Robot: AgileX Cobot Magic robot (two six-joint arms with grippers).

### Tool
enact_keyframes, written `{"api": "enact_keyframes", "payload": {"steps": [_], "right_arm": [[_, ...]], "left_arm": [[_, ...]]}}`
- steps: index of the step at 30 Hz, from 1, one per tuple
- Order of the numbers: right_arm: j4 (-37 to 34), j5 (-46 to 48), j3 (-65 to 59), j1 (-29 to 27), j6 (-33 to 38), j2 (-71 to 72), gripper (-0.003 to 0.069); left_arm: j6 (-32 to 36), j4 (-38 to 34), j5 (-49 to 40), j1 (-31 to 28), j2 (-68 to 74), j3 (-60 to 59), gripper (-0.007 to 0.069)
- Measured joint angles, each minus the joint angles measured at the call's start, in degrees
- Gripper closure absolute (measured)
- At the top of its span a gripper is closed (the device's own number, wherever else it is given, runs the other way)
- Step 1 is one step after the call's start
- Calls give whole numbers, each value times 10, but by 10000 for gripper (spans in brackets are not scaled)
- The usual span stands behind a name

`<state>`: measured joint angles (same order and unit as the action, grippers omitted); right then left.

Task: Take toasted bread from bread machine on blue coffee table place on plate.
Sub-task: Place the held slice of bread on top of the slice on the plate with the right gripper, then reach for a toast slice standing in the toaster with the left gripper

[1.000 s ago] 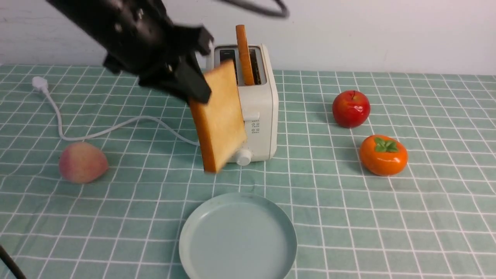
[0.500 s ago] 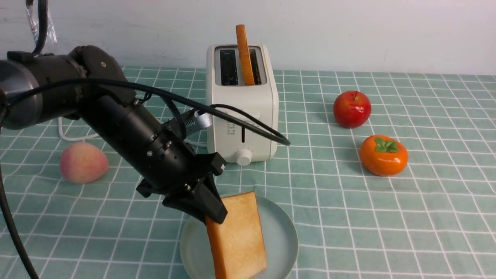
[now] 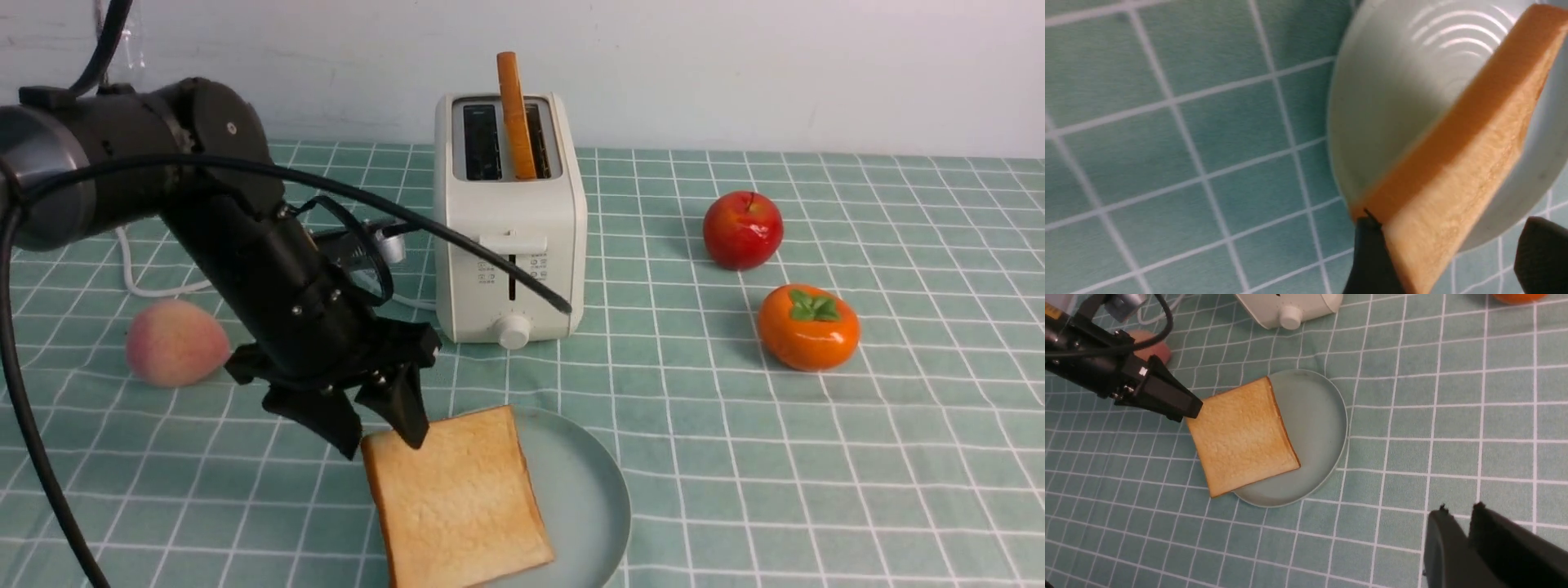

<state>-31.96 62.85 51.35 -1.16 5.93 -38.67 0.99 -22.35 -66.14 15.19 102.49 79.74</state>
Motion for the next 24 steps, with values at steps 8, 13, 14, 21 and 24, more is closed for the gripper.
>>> {"api": "enact_keyframes", "payload": {"steps": [8,13,14,21,24], "right_arm": [[40,47,199,0,-13,-144,531],[23,56,294,15,-16,-232,529],[23,57,297,17,-17,-239,529],[118,37,396,155,-65,-370,517],[192,12,458,225,-98,-457,475]], "left_arm": [[-103,147,25,0,-106,11,587],[-108,149,35,0,-246,-25,638],[-108,149,37,0,-246,-25,638],[-118,146,106,0,-506,-191,638],[-143,140,167,0,-636,-266,638]]}}
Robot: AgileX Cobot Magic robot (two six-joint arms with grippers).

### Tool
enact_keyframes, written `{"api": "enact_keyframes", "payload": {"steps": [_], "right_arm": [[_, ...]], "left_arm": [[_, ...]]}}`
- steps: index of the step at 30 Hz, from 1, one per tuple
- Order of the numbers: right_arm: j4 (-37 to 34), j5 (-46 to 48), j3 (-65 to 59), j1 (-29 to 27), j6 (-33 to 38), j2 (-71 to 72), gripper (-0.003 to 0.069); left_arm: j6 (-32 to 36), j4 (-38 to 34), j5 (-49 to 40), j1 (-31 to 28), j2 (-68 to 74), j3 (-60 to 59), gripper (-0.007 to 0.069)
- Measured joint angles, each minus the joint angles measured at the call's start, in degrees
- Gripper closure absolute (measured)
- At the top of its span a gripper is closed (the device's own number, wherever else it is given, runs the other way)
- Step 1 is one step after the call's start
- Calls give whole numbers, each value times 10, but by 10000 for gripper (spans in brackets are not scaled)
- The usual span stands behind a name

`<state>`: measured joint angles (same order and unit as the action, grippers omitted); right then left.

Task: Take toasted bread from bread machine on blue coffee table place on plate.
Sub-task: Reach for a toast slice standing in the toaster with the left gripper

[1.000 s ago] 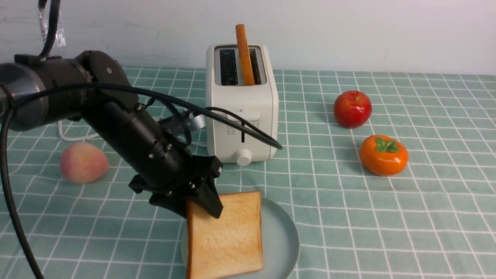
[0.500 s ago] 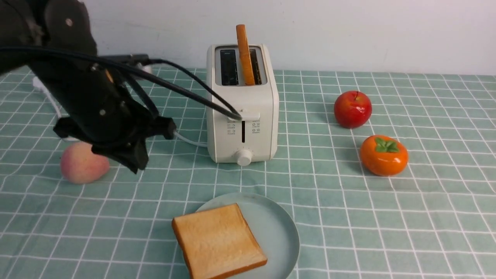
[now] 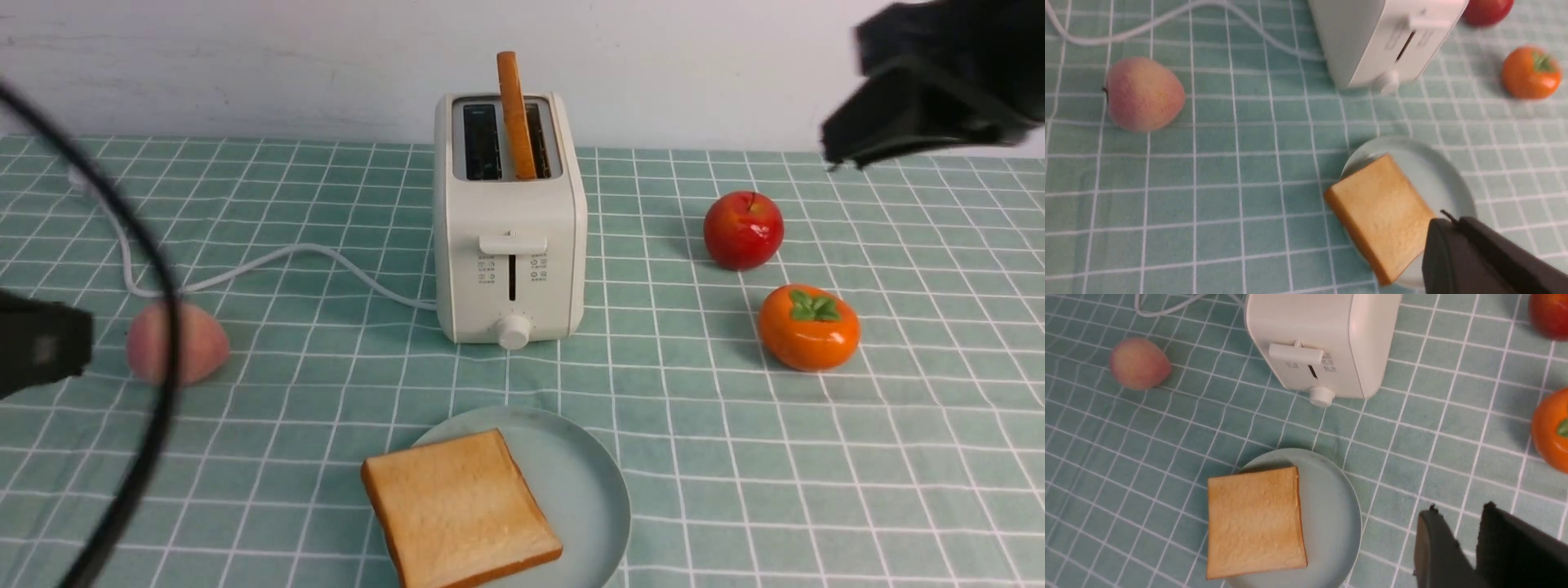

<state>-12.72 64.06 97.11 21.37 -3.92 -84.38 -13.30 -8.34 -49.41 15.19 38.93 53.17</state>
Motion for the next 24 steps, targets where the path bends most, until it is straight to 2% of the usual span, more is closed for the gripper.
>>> {"api": "enact_keyframes", "payload": {"steps": [2,3,4,5,7,10,14,18,24], "right_arm": [[30,-10,34,24,-12,-40,444],[62,-21,81,49,-20,-88,397],[65,-22,87,52,-20,-95,397],[91,-31,139,72,-24,-148,338],[106,-37,174,83,-25,-183,307],[145,-52,277,106,-26,-278,196],[175,-84,352,111,-27,-355,111],[199,-128,375,109,-29,-400,81],[205,-228,377,109,-30,-451,87]], "left_arm": [[-13,0,20,0,-62,-25,638],[-34,1,33,0,-117,-49,638],[-37,1,34,0,-129,-51,638],[-58,4,34,0,-170,-64,638],[-67,5,29,0,-194,-69,638],[-77,11,2,0,-226,-70,638],[-79,22,-30,0,-229,-70,638],[-79,24,-63,0,-229,-72,638],[-81,39,-98,0,-229,-72,638]]}}
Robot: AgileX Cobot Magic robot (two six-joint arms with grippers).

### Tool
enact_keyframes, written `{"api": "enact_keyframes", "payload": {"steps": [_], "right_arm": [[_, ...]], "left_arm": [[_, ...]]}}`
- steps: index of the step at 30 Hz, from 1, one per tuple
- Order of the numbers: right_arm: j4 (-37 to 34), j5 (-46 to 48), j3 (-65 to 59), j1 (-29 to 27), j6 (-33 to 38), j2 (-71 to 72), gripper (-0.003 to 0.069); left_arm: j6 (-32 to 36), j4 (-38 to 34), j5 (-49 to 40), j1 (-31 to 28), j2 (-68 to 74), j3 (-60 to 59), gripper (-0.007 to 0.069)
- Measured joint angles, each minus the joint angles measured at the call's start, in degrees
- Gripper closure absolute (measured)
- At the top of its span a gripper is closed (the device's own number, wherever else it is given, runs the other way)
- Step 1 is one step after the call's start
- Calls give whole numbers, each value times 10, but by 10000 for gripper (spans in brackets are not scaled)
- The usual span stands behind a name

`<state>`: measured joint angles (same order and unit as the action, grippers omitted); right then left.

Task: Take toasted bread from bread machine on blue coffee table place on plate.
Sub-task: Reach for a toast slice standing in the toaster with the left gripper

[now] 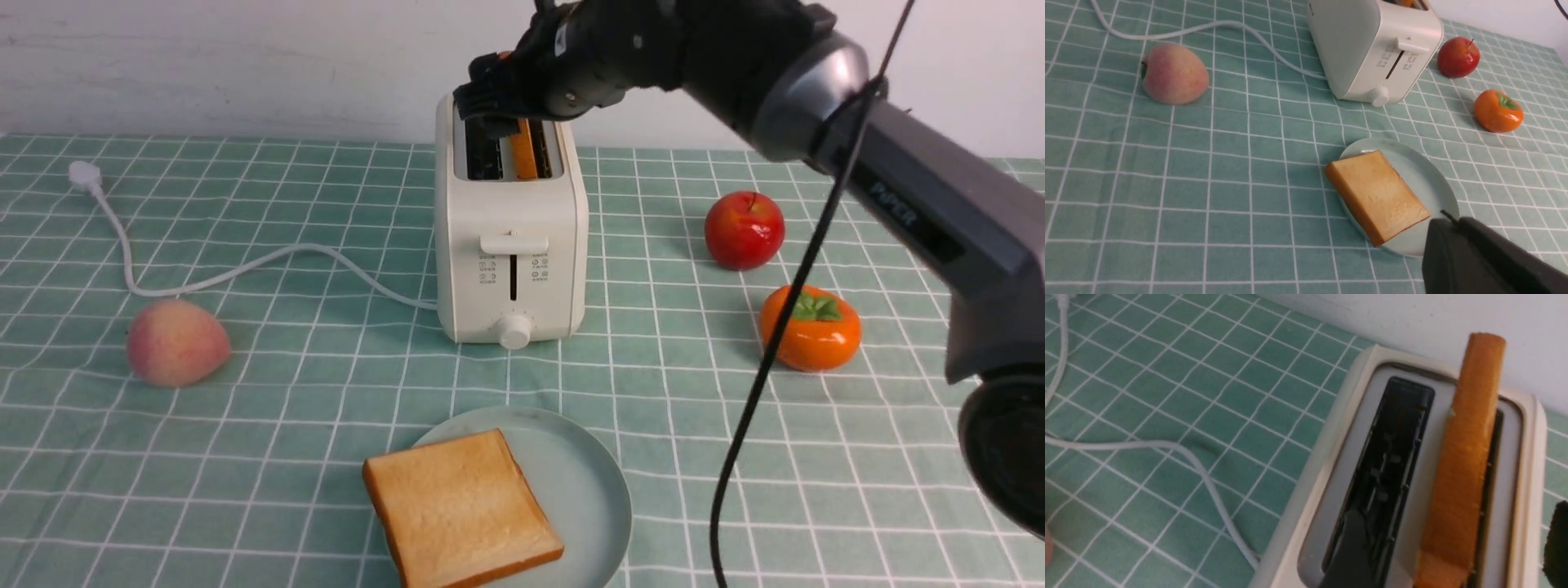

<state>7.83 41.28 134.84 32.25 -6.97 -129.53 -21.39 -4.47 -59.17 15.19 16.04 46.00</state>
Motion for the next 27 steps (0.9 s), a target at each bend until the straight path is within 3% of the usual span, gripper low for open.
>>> {"api": "enact_keyframes", "payload": {"steps": [5,6,7,9,22,24,26,27], "right_arm": [[40,-23,0,0,-8,-23,211],[51,-21,0,0,-17,-26,280],[68,-17,0,0,-31,-26,419],[81,-5,0,0,-47,-18,569],[72,229,8,22,-43,286,578],[35,301,10,12,-15,335,578],[8,311,7,8,-3,348,578],[-42,314,-9,6,13,365,578]], "left_arm": [[0,4,-10,0,0,0,638],[0,4,-12,0,0,0,638],[0,4,-12,0,0,0,638],[0,4,-14,0,0,0,638],[-2,5,6,0,0,0,638],[-2,7,6,0,0,0,638],[-2,7,6,0,0,0,638],[-2,7,5,0,0,0,638]]}}
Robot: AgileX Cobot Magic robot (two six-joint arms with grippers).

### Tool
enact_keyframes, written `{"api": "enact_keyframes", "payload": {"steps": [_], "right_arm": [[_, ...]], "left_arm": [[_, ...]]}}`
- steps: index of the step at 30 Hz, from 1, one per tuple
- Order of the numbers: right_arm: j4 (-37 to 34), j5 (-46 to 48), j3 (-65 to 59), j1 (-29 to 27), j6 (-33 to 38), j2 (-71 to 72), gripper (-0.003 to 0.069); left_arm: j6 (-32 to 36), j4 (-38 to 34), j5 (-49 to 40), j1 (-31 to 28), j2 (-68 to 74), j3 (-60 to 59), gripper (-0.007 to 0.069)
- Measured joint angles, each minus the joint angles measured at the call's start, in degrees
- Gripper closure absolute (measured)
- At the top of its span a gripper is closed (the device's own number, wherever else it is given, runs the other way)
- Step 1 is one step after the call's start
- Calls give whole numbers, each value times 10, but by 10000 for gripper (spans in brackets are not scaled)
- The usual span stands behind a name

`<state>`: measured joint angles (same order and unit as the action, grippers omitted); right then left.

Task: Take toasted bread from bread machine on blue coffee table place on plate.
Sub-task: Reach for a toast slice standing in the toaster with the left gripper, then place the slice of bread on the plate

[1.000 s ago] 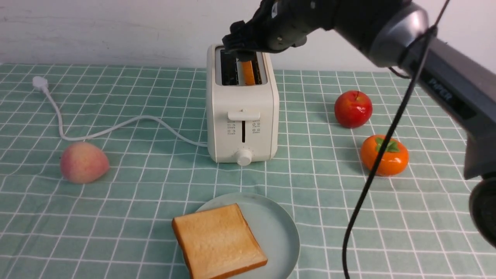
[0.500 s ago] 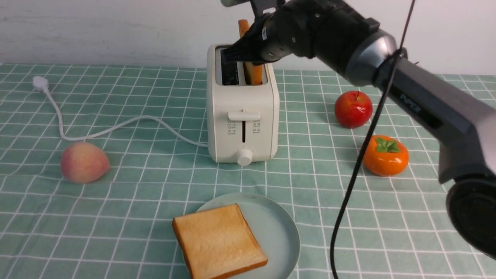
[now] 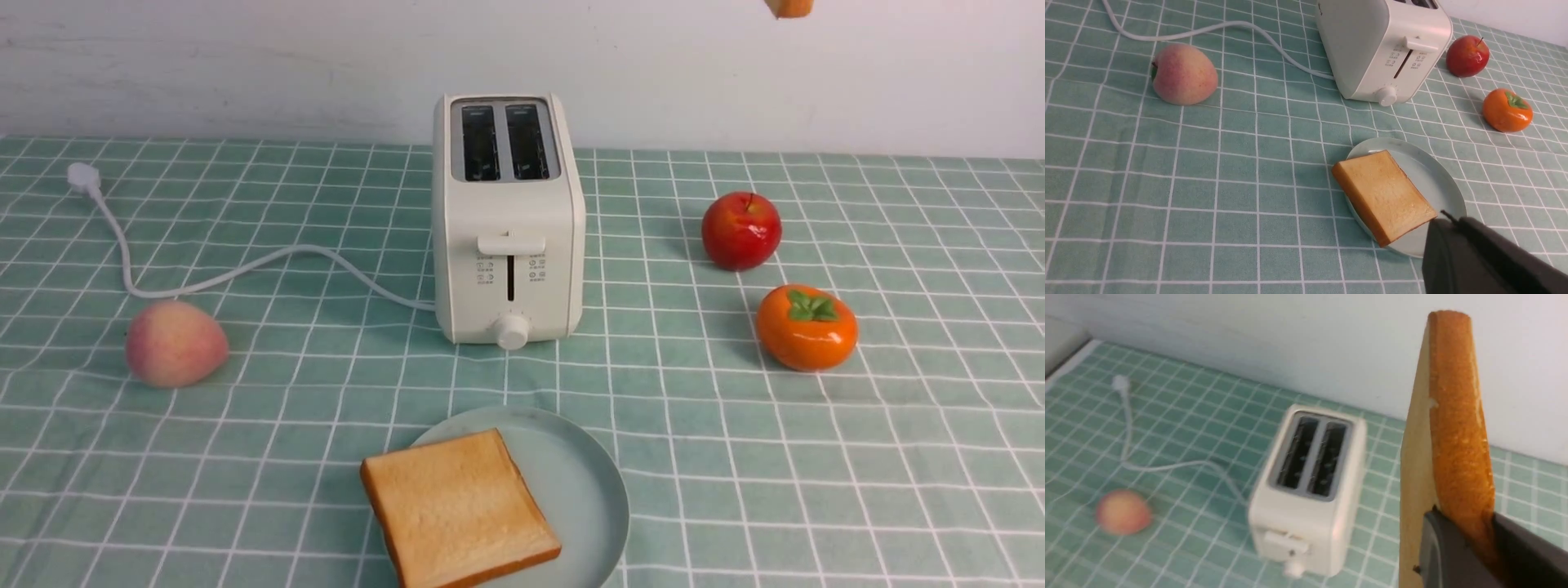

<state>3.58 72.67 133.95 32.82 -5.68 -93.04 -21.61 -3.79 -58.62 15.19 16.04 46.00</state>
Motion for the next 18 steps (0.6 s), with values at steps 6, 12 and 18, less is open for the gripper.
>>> {"api": "enact_keyframes", "payload": {"steps": [6,12,18], "right_arm": [[-239,1,-145,1,90,45,578],[-370,-2,-352,1,194,20,578],[-448,-26,-460,-11,260,-58,578]], "left_arm": [[0,1,-7,0,0,0,638],[0,1,-28,0,0,0,638],[0,1,-47,0,0,0,638]]}}
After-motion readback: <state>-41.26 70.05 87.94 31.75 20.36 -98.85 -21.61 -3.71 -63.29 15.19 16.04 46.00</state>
